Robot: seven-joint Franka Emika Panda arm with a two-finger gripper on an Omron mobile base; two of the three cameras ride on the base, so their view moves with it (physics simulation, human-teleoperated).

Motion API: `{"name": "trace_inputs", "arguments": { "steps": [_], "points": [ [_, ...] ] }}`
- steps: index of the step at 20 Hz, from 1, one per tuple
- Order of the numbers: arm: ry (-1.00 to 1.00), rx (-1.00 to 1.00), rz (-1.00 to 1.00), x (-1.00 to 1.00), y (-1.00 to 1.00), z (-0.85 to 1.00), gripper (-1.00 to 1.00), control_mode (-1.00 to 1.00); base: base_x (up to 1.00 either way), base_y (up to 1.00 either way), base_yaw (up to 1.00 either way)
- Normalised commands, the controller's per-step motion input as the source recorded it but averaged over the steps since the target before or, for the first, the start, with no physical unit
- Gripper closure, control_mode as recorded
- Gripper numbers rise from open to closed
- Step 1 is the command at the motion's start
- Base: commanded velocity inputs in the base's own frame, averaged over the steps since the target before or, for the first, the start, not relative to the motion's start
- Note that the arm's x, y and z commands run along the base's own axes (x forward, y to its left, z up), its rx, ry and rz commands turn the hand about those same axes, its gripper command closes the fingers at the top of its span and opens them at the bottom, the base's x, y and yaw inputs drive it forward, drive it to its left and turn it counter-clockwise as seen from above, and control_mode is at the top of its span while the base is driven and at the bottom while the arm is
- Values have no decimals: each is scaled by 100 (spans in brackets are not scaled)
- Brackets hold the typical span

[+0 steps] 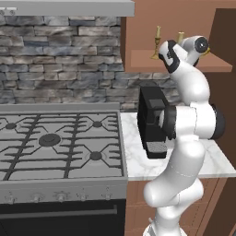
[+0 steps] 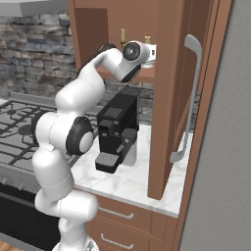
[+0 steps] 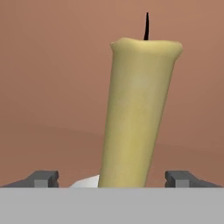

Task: Pick the candle and candle from the dining table and place them in the open cabinet. Close the cabinet after placing the objects.

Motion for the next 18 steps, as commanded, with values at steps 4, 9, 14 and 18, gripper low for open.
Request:
{"name": "trace_inputs", "arguments": {
  "steps": [4,9,14,18],
  "points": [
    [0,-3,0,-3,0,0,-100,-100,0,0,0],
    [0,0,-2,-7,-2,0,-100,-100,0,0,0],
    [0,0,-8,-12,0,0,-100,-100,0,0,0],
    [0,0,-14,-17,0,4,-100,-100,0,0,0]
  ]
}}
